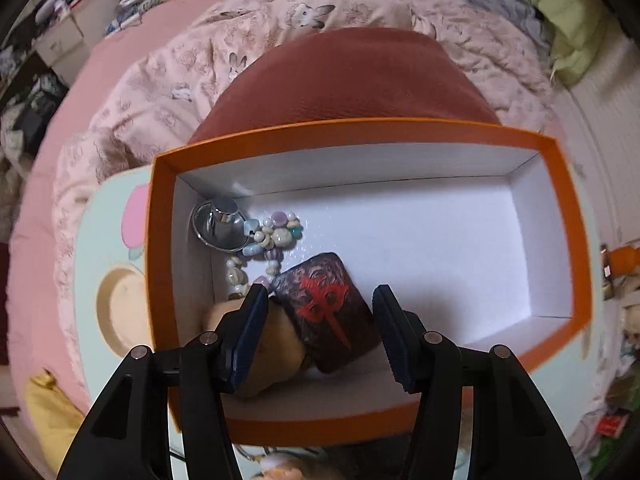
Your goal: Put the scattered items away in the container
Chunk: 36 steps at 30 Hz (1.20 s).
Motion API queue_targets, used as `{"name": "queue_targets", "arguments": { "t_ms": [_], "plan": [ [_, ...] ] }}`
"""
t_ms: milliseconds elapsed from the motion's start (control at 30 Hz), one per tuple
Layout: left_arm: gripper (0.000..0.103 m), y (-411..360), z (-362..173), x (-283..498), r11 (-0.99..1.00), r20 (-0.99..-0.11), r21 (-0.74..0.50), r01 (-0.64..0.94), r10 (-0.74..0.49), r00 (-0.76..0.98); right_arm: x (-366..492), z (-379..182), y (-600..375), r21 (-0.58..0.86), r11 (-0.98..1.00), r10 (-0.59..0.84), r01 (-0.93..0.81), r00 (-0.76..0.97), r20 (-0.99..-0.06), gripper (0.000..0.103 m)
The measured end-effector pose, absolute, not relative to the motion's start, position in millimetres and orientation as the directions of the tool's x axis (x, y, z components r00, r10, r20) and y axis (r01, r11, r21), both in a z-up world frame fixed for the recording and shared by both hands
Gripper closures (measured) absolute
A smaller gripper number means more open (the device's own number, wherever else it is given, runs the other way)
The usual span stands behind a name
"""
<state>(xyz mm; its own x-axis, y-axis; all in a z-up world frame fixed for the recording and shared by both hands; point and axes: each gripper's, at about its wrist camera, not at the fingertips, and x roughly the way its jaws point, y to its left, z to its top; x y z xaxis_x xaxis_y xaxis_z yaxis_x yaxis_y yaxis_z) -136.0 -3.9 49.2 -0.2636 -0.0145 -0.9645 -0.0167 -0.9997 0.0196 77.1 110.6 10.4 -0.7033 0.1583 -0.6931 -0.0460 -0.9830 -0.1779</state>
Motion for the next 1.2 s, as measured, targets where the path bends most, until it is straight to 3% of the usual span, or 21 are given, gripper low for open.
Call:
{"name": "queue_targets", "arguments": {
  "t_ms": [133, 200, 467, 733, 867, 1000, 1133, 1200],
  "plan": [
    [0.055, 4, 34, -137, -0.996, -0.962, 0.074, -0.044, -0.059, -0.267, 78, 10, 111, -0.177, -0.983, 0.155, -0.043, -0.705, -0.692, 0.0],
    [0.061, -1, 29, -139, -0.999, -0.968, 0.02, -0.033, -0.011, -0.252, 77, 10, 110, -0.178, -0.983, 0.156, -0.042, -0.704, -0.693, 0.0],
    [0.062, -20, 24, -136, -0.994, -0.956, -0.104, -0.029, 0.108, -0.273, 77, 10, 110, -0.178, -0.983, 0.152, -0.037, -0.706, -0.692, 0.0],
    [0.062, -53, 106, -67, -0.931, -0.789, -0.332, -0.152, 0.362, -0.496, 77, 10, 111, -0.178, -0.984, 0.148, -0.033, -0.707, -0.691, 0.0],
    [0.062, -82, 101, -14, -0.895, -0.72, -0.408, -0.182, 0.438, -0.538, 76, 11, 110, -0.178, -0.984, 0.146, -0.029, -0.707, -0.692, 0.0],
    [0.062, -105, 66, 23, -0.899, -0.737, -0.417, -0.132, 0.419, -0.53, 76, 11, 111, -0.179, -0.984, 0.145, -0.027, -0.708, -0.691, 0.0],
    [0.062, -111, 40, 48, -0.956, -0.778, -0.294, -0.021, 0.252, -0.575, 76, 11, 111, -0.177, -0.984, 0.142, -0.024, -0.709, -0.691, 0.0],
    [0.062, -115, 36, 46, -0.952, -0.766, -0.307, -0.001, 0.247, -0.594, 76, 11, 110, -0.177, -0.984, 0.141, -0.023, -0.709, -0.691, 0.0]
  ]
}}
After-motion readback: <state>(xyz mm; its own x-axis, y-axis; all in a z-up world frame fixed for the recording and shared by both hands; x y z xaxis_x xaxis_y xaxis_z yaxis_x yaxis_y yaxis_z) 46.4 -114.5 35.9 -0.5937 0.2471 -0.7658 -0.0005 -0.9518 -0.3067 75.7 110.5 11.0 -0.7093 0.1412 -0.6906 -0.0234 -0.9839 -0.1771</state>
